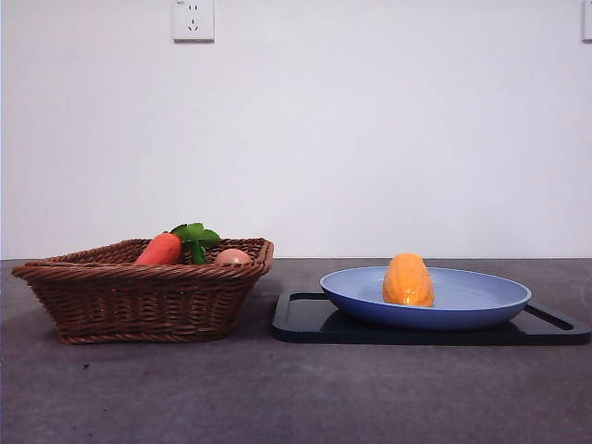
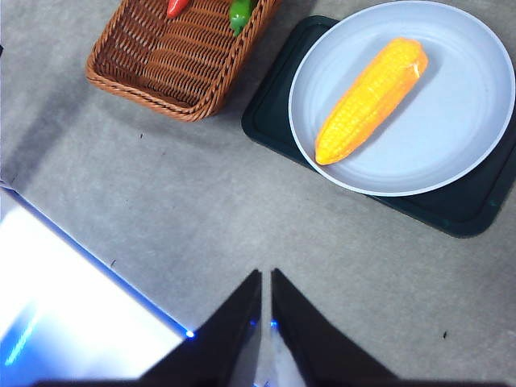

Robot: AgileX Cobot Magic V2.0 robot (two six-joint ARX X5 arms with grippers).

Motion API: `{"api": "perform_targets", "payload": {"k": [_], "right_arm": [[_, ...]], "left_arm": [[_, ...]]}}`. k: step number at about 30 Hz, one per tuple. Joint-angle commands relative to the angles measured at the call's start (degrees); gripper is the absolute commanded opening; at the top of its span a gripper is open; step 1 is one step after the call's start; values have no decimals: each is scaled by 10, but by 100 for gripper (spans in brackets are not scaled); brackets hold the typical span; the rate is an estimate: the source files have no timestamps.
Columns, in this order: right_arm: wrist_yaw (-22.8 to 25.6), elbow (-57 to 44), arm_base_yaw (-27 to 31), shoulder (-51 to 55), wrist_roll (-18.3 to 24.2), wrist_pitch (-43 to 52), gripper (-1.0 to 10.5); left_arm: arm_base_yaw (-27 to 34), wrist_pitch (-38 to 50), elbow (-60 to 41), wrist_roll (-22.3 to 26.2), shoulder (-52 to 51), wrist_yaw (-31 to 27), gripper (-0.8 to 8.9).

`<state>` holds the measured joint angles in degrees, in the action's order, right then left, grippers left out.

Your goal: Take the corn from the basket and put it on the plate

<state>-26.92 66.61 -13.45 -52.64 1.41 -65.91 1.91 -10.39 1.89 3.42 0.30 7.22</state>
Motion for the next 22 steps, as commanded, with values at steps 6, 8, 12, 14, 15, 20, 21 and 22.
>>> {"api": "perform_targets", "payload": {"k": [6, 8, 12, 14, 15, 20, 21, 22], "right_arm": [[0, 10, -2, -4, -3, 3, 2], [0, 10, -2, -4, -3, 3, 2], [0, 10, -2, -4, -3, 3, 2], [0, 10, -2, -4, -3, 3, 2], [0, 10, -2, -4, -3, 3, 2], [0, 10, -2, -4, -3, 3, 2], [0, 10, -2, -4, -3, 3, 2], [0, 10, -2, -4, -3, 3, 2]], "left_arm": [[3, -17, -10, -17, -1, 0, 3], [3, -17, -10, -17, -1, 0, 3], [3, -17, -10, -17, -1, 0, 3], [3, -17, -10, -17, -1, 0, 3], [3, -17, -10, -17, -1, 0, 3], [3, -17, -10, -17, -1, 0, 3], [3, -17, -10, -17, -1, 0, 3], [3, -17, -10, -17, -1, 0, 3]]}}
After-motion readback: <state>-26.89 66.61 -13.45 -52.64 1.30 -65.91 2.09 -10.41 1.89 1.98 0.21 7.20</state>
